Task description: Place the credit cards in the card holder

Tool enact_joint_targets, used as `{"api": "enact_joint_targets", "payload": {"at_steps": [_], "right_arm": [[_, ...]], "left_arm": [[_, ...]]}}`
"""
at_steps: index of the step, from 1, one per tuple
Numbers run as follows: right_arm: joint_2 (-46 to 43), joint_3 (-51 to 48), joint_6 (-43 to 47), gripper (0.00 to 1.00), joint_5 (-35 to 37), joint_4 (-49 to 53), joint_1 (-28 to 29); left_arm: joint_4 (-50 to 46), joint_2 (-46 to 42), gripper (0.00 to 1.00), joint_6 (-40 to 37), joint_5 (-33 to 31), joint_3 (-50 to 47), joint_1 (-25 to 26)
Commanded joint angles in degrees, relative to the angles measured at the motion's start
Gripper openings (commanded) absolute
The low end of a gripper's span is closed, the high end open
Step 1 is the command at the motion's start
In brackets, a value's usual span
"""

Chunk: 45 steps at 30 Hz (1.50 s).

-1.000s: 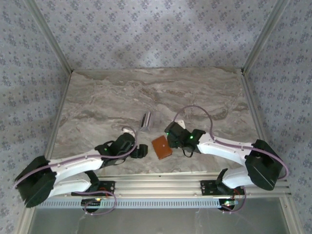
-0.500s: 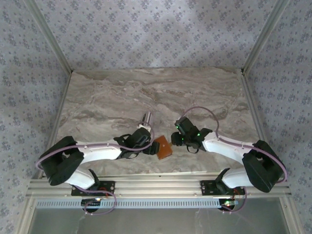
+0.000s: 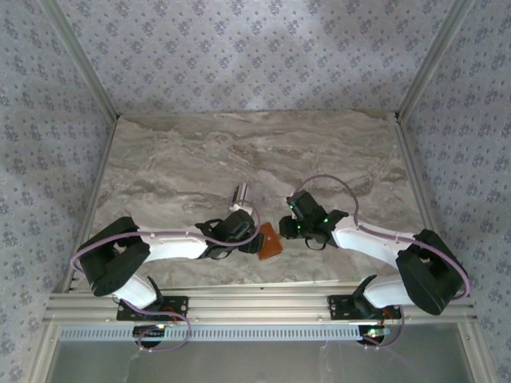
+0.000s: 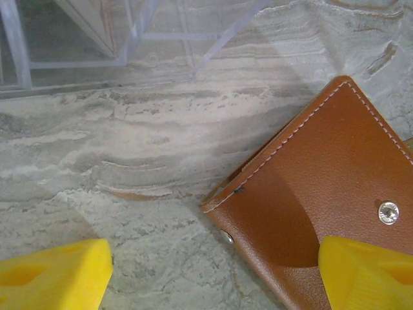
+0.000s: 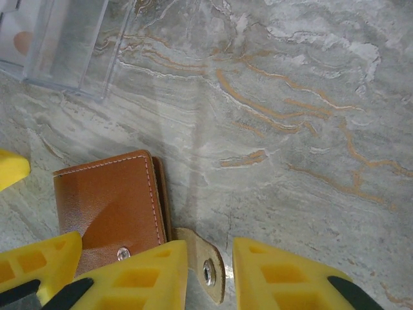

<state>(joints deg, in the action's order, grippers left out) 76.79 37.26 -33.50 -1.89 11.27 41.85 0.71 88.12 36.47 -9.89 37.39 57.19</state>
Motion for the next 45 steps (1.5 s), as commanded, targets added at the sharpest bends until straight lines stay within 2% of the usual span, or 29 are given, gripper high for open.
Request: {"api": "enact_joint_targets", "payload": {"at_steps": [1,10,19,34,39,45], "right_arm": [[1.1,-0.1,0.7,0.23,-1.2,-0.5,-0.4],[-0.7,-0.5,0.5,0.17,-2.0,-0.2,-0.3],[-1.3,-1.0,0.4,0.22,-4.3,-1.0,-0.3],[-0.9,-1.2,0.6,0.08,-6.1,-2.6,-0.2],[-0.8,-0.7,0.9,0.00,-6.8,-3.1,0.7],[2.0,1.0,1.4,0.00,-5.8,-2.9,2.4]], "left_arm": [[1.7,3.6,0.84,-0.5,0.0,-0.4,0.4],[1.6,4.6,0.83,-0.2,-2.1,-1.4,0.4],[2.5,5.7,0.83,0.3,-1.6,-1.6,0.4],[2.8,6.2,0.82,0.4,-1.6,-1.6,0.4],[2.8,6.1,0.82,0.4,-1.5,-1.5,0.4],[3.1,5.9,0.82,0.4,-1.1,-1.6,0.4]]}}
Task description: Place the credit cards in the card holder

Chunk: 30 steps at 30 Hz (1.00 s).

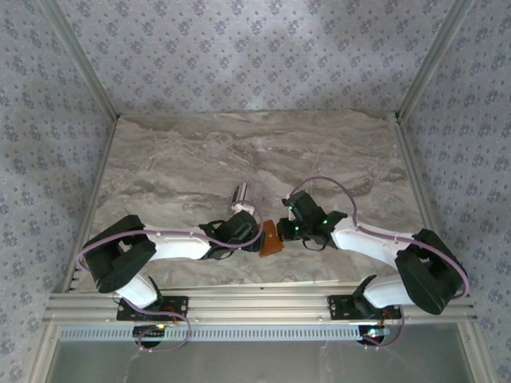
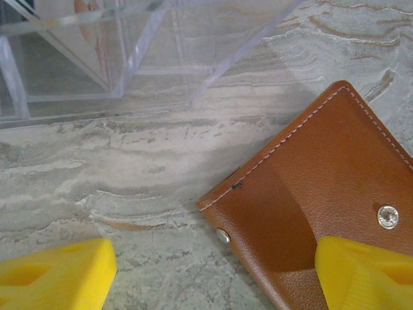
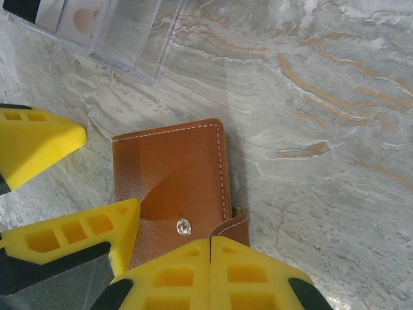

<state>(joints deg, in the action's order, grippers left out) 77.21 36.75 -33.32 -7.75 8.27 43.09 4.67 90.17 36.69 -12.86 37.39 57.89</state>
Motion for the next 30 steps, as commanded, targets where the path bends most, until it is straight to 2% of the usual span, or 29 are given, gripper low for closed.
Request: {"api": "enact_joint_targets", "payload": {"at_steps": [1,12,30], "right_arm": [[2.2,1.9,1.2,0.00,0.6,0.2,1.5],[9.5,6.1,1.0,0.00,2.8,0.3,3.9],[11.3,6.6,0.9,0.00,4.3,2.0,5.6]], "left_arm": [[-0.8,3.9,0.82,0.2,2.0,-1.7,-0.3],[0.0,3.8,0.82,0.4,2.1,-2.3,-0.4],[0.5,3.6,0.82,0.4,2.4,-2.4,-0.4]]}}
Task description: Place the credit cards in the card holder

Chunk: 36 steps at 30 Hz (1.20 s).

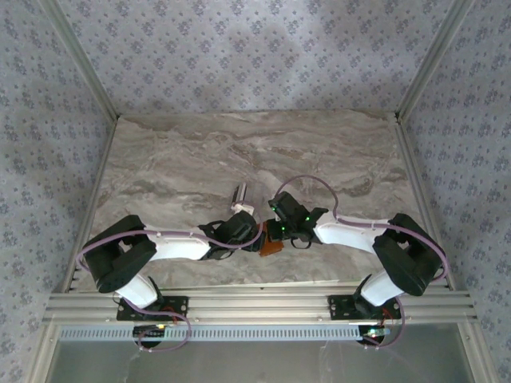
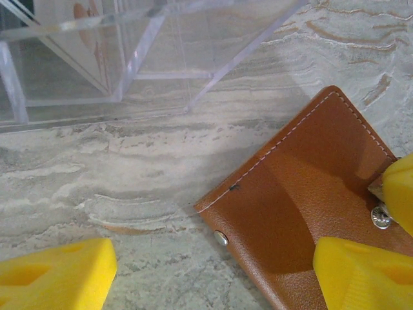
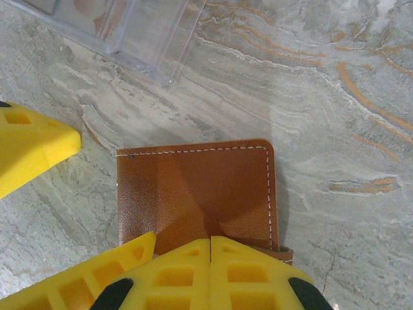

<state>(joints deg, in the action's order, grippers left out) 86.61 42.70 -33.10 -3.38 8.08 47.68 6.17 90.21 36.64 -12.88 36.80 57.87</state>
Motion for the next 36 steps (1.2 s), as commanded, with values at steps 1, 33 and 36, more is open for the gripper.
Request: {"api": "enact_joint_targets", "payload": {"at_steps": [1,33,36], "right_arm": [[1.9,0.7,0.7,0.00,0.2,2.4,1.2],[0.9,-0.2,1.7,0.00,3.0,6.5,2.0],[0.9,-0.3,1.8,0.00,3.2,6.6,2.1]], "left_arm": [[-1.0,3.6,0.82,0.4,2.4,-1.8,-0.4],[0.5,3.0,0.82,1.0,4.0,-2.8,-1.6],[0.9,2.6,0.82,1.3,4.5,-3.3,-1.9]]}}
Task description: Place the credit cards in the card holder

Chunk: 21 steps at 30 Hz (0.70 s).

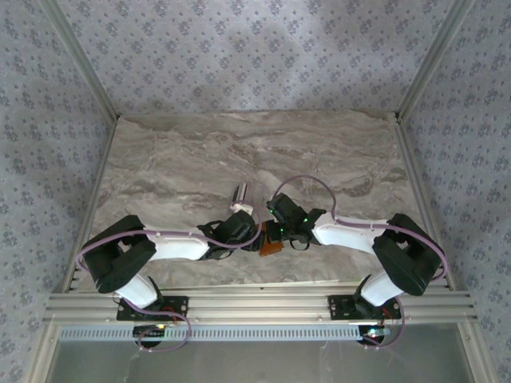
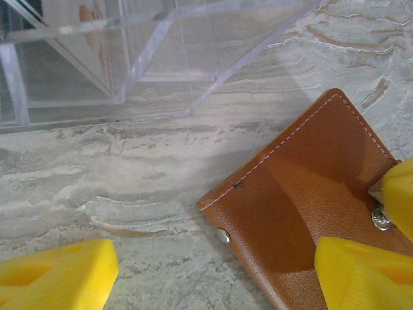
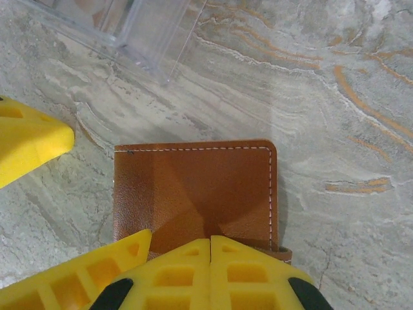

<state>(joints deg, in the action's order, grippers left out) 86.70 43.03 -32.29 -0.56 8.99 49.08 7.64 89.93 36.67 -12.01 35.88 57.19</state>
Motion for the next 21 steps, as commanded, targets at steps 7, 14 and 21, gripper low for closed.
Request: {"api": "enact_joint_targets", "payload": {"at_steps": [7,14,21], "right_arm": [[1.6,-0.7,1.2,0.00,0.1,5.2,0.9],[2.4,-0.9,1.0,0.00,-0.1,4.8,1.0],[4.2,0.3,0.7,0.00,-1.2,3.6,2.0]], "left_arm": [[0.8,3.3,0.82,1.9,5.0,-3.2,-2.1],[1.7,3.9,0.82,2.0,5.4,-3.4,-2.3],[2.3,3.9,0.82,2.1,5.9,-3.7,-2.4]]}}
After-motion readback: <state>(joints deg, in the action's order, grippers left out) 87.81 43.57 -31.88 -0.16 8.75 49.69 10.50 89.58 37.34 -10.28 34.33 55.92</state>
